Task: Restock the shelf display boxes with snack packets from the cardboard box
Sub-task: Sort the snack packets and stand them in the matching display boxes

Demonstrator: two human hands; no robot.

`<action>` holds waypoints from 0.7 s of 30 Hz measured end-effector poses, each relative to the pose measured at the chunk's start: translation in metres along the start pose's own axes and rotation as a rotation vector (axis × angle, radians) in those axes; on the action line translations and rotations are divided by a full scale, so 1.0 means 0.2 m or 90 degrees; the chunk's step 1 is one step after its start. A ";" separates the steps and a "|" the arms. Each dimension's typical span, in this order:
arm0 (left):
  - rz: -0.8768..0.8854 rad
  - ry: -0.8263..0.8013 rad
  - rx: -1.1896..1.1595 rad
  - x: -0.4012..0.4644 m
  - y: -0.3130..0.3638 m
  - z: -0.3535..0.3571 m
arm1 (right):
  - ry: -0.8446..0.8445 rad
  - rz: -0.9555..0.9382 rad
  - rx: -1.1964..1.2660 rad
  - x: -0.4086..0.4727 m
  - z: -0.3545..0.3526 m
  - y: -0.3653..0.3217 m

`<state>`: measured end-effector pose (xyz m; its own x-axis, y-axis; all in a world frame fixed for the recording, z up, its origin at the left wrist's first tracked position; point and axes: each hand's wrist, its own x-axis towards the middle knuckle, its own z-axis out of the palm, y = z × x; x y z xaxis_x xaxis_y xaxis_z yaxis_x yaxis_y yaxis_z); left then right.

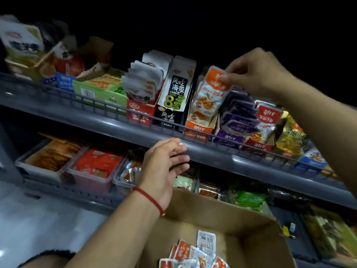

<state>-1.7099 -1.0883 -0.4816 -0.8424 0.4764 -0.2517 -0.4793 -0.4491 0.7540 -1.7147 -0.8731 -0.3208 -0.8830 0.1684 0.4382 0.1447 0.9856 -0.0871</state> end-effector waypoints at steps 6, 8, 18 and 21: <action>0.005 0.005 -0.014 0.00 0.03 -0.01 | -0.122 0.003 -0.032 0.11 0.15 0.00; 0.002 0.008 -0.016 0.00 0.04 -0.01 | -0.119 0.018 -0.053 0.13 0.19 0.00; 0.005 0.011 -0.002 -0.02 0.04 -0.01 | -0.001 0.035 -0.164 0.15 0.23 0.01; 0.002 0.017 0.004 -0.02 0.04 0.00 | -0.001 0.048 -0.161 0.17 0.24 0.03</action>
<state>-1.7105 -1.0939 -0.4751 -0.8505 0.4545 -0.2648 -0.4746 -0.4461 0.7588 -1.7650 -0.8630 -0.3490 -0.8658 0.2420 0.4379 0.3172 0.9424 0.1064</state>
